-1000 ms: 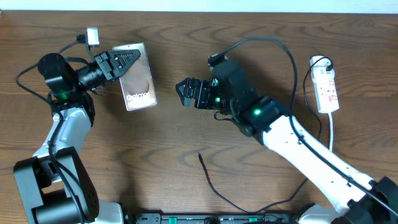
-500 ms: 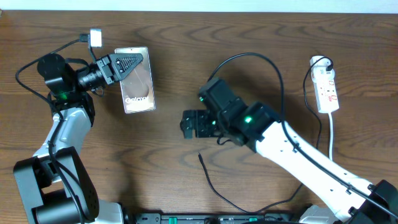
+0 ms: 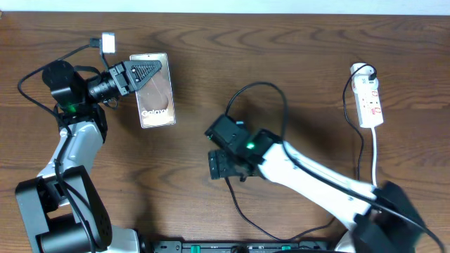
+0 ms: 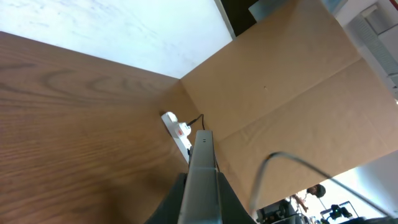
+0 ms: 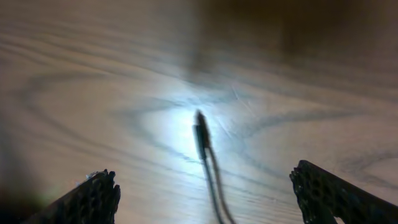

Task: Plug charger to phone and switch on socket
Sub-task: 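Move the right gripper down over the loose black cable's plug end, then lower the right gripper and close it on the black cable's plug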

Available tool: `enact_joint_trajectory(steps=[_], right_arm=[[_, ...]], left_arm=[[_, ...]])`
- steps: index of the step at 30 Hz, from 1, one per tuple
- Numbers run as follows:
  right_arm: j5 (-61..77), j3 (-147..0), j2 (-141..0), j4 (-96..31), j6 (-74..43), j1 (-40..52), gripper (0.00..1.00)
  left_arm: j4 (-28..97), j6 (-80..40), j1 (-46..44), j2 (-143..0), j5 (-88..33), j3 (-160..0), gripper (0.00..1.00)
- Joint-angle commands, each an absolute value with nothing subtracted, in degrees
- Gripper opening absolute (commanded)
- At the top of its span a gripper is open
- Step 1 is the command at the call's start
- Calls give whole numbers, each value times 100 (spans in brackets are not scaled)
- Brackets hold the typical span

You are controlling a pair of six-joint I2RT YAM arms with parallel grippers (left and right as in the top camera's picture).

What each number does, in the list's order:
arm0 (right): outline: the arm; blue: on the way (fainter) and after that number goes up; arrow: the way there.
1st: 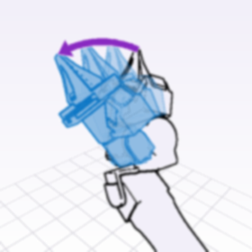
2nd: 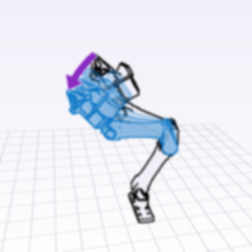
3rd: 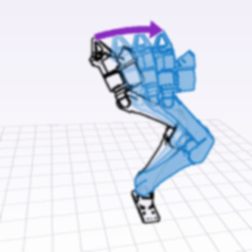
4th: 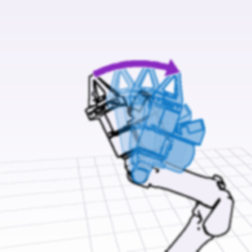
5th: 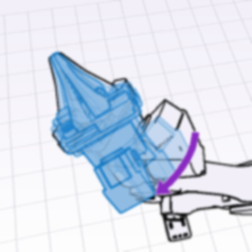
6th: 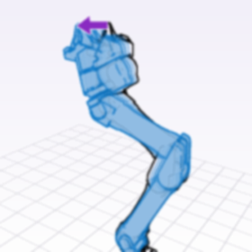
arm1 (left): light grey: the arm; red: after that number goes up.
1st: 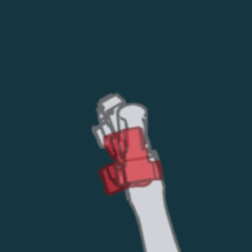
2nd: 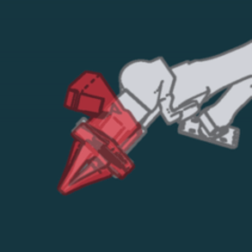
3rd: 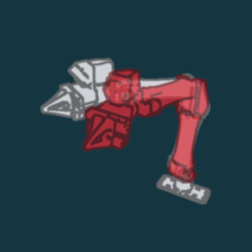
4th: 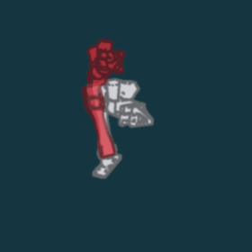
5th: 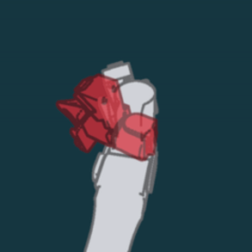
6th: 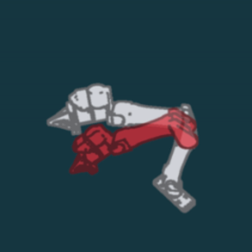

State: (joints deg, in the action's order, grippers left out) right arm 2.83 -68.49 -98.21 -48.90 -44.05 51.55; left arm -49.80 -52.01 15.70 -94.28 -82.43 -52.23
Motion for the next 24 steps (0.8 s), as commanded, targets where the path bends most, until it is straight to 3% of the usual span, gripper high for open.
enact_joint_trajectory(steps=[1, 9, 18, 24], right_arm=[[255, -6803, -10230, -4995, -4405, 5262, 88], [379, -6820, -10475, -5039, -4368, 5374, 85], [475, -6823, -10665, -5039, -4261, 5422, 65], [467, -6858, -10702, -5041, -4211, 5502, 67]], left_arm=[[-5024, -5107, 1584, -9323, -8355, -5376, 7], [-5024, -5107, 1584, -9323, -8337, -5376, 8], [-5026, -5105, 1584, -9323, -8289, -5376, 7], [-5024, -5105, 1584, -9323, -8291, -5376, 8]])
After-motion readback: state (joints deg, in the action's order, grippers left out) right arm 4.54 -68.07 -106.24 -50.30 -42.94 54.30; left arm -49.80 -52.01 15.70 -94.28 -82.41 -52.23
